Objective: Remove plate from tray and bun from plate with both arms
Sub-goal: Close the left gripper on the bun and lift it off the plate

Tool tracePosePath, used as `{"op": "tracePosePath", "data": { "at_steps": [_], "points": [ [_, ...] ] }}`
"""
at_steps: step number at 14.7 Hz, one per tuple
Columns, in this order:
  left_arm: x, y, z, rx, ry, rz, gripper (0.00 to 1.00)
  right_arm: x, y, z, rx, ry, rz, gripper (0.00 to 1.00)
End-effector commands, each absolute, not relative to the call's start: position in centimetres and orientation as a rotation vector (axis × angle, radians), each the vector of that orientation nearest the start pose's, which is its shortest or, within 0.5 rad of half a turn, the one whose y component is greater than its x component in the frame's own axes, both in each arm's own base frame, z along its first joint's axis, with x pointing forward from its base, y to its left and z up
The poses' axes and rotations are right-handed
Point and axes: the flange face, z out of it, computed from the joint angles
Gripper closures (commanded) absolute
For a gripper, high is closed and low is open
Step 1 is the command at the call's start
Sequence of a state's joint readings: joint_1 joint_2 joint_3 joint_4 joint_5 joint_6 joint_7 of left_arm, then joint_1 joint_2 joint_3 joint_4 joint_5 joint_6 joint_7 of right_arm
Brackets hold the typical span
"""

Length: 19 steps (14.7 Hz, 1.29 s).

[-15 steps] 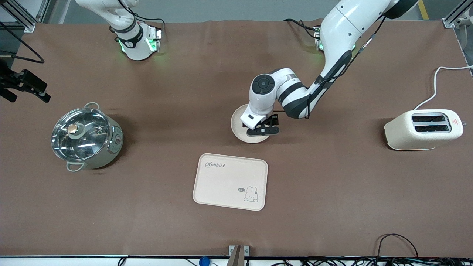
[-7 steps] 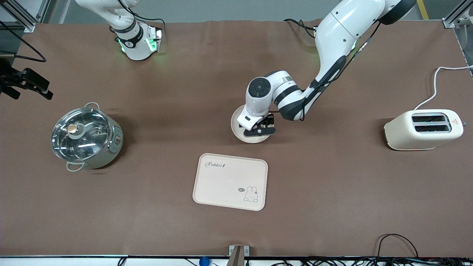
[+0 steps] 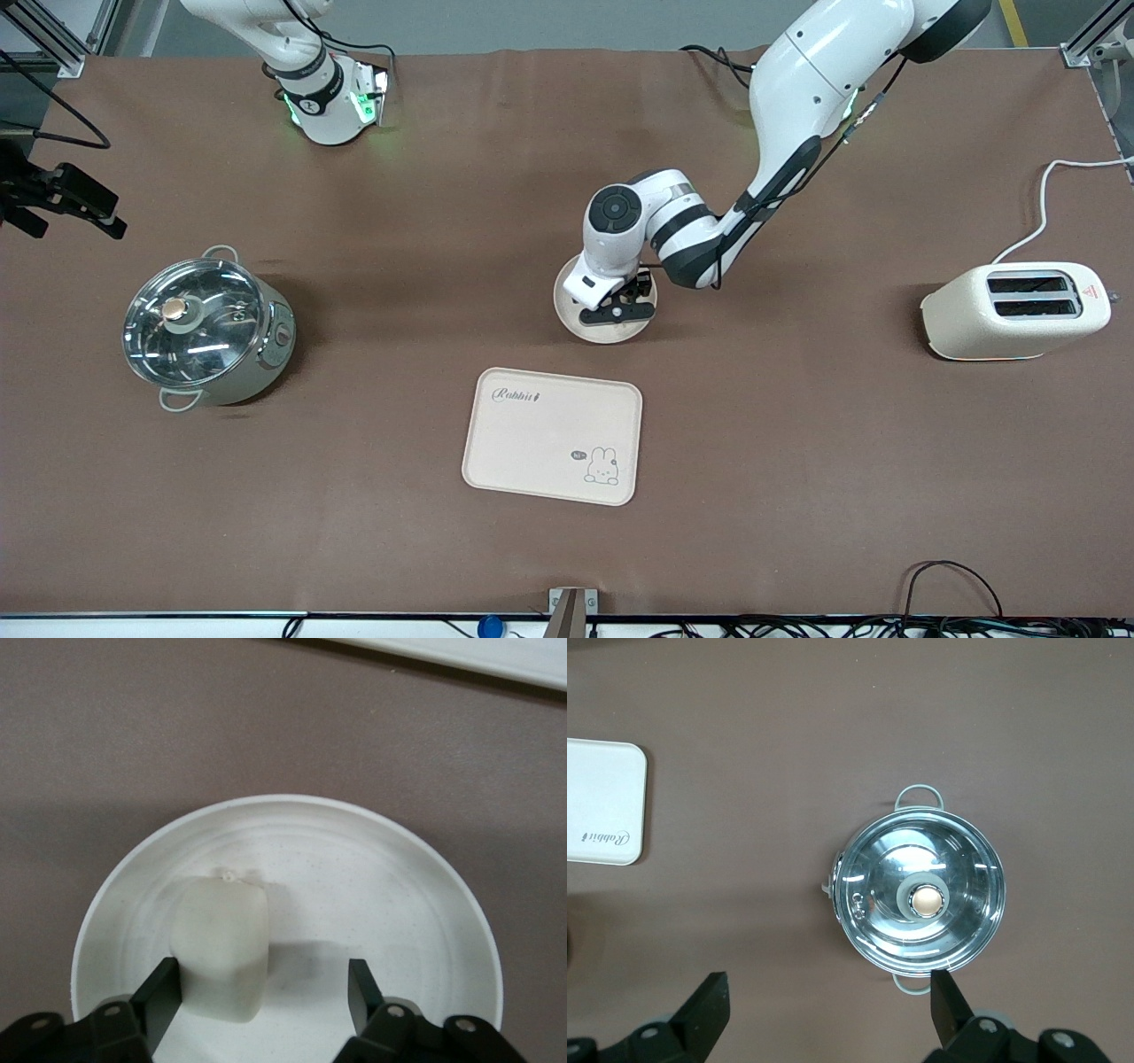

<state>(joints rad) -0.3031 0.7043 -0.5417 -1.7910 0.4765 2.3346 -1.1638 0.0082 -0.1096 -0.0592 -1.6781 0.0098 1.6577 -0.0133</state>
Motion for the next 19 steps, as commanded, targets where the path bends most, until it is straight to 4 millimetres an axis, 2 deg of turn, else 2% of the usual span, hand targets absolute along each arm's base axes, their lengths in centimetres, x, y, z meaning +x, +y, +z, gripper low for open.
{"op": "tracePosePath", "data": {
  "at_steps": [1, 5, 6, 7, 10, 11, 12, 14, 15, 16, 17, 18, 19],
  "points": [
    [45.6, -46.3, 19.4, -3.105, -0.105, 0.012, 0.18, 52.7, -2.8, 64.5, -3.145, 0.077, -0.135, 0.00],
    [44.6, -46.6, 18.9, -3.083, -0.112, -0.012, 0.70, 52.7, -2.8, 64.5, -3.145, 0.077, -0.132, 0.00],
    [44.9, -46.3, 18.9, -3.079, -0.104, -0.027, 0.81, 52.7, -2.8, 64.5, -3.145, 0.077, -0.132, 0.00],
    [45.0, -46.2, 18.8, -3.076, -0.100, -0.033, 0.85, 52.7, -2.8, 64.5, -3.144, 0.077, -0.135, 0.00],
    [45.3, -46.1, 19.1, -3.078, -0.115, -0.038, 0.86, 52.7, -2.8, 64.5, -3.144, 0.077, -0.135, 0.00],
    [45.7, -45.9, 19.7, -3.072, -0.128, -0.040, 0.95, 52.7, -2.7, 64.5, -3.144, 0.074, -0.135, 0.00],
    [45.8, -45.7, 20.4, -3.044, -0.149, -0.031, 0.98, 52.7, -2.7, 64.5, -3.145, 0.074, -0.132, 0.00],
    [46.4, -45.0, 22.5, -2.999, -0.167, -0.045, 0.99, 52.7, -2.7, 64.5, -3.145, 0.072, -0.135, 0.00],
    [47.5, -43.7, 24.2, -2.989, -0.225, -0.021, 0.99, 52.7, -2.7, 64.5, -3.145, 0.069, -0.135, 0.00],
    [48.8, -42.0, 26.7, -3.004, -0.278, 0.040, 0.99, 52.7, -2.7, 64.5, -3.145, 0.067, -0.137, 0.00],
    [50.2, -39.7, 30.0, -3.029, -0.268, 0.105, 1.00, 52.7, -2.8, 64.5, -3.148, 0.062, -0.135, 0.00],
    [52.1, -36.1, 32.9, -3.050, -0.264, 0.165, 1.00, 52.7, -2.7, 64.5, -3.148, 0.055, -0.135, 0.00],
    [53.8, -33.3, 34.7, -3.074, -0.279, 0.180, 1.00, 52.7, -2.7, 64.5, -3.148, 0.060, -0.135, 0.00]
  ]
}}
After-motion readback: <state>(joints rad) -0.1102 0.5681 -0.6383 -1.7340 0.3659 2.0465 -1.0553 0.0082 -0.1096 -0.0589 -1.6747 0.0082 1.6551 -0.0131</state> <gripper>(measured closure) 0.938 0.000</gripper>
